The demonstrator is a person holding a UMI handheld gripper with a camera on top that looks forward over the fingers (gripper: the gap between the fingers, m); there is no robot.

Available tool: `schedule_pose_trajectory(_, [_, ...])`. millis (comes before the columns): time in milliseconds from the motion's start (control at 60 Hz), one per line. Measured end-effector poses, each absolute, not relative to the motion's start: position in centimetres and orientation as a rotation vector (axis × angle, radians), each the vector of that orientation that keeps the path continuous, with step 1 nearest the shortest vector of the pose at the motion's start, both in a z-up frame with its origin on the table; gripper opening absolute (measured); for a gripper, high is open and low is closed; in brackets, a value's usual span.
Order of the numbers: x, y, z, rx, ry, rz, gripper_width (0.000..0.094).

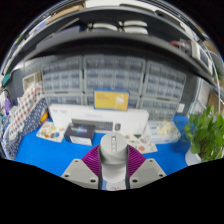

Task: Arrange mouse

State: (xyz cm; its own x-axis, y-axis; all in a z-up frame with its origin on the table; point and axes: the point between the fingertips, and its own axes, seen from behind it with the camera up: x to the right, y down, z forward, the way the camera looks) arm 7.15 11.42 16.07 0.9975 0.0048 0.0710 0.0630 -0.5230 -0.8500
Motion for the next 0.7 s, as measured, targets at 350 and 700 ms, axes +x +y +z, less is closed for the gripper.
schedule_pose_trajectory(350, [9.1, 8.5, -0.7, -2.428, -0.067, -0.022, 0.0324])
schedule_pose_trajectory(700, [8.9, 8.4, -1.0, -2.446, -0.03, 0.037, 0.0494])
